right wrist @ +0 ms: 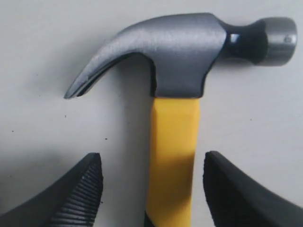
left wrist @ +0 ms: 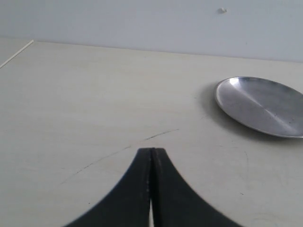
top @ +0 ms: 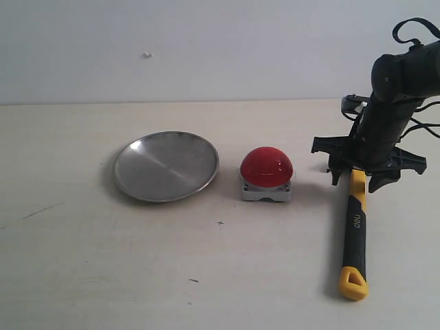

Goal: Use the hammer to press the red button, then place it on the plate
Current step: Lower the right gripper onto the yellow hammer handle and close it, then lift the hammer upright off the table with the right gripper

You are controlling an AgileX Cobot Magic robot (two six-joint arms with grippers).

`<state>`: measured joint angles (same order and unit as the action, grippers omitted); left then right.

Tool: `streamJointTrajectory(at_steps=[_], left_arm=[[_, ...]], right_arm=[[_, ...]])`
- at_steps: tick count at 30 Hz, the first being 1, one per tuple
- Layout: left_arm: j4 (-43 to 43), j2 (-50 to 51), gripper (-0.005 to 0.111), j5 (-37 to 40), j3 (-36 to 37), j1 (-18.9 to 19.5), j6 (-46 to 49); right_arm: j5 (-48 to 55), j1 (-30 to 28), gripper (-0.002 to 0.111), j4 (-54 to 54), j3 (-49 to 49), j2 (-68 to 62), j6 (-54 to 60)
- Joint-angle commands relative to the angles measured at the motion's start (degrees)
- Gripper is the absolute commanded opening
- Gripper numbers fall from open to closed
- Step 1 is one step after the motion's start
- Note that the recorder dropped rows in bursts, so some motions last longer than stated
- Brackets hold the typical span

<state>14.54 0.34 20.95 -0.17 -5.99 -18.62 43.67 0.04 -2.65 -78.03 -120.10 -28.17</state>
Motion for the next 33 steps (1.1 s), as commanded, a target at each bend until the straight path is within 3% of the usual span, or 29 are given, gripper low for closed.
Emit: streamJointTrajectory(at_steps=[1,24,26,33], left_arm=[[0.02,-0.34,0.000,-0.18,0.17,-0.30,-0.06],[0.02,-0.34,0.000,-0.18,0.17,-0.30,-0.06],[0.02,-0.34,0.000,-0.18,0.17,-0.30,-0.06],[0.02,-0.34,0.000,-0.18,0.17,-0.30,-0.06]], right_arm=[[1.97,-0.04,0.059,-1.09,-0.36,0.00,-0.61],[-2.03,-0.04,0.059,-3.96,-0.36,-2.27,-3.39],[-2.12,-0.04,0.055,-3.85,-0.36,-2.27,-3.39],[-2.12,-0.04,0.025,-3.74,-0.36,-2.98,-3.39]])
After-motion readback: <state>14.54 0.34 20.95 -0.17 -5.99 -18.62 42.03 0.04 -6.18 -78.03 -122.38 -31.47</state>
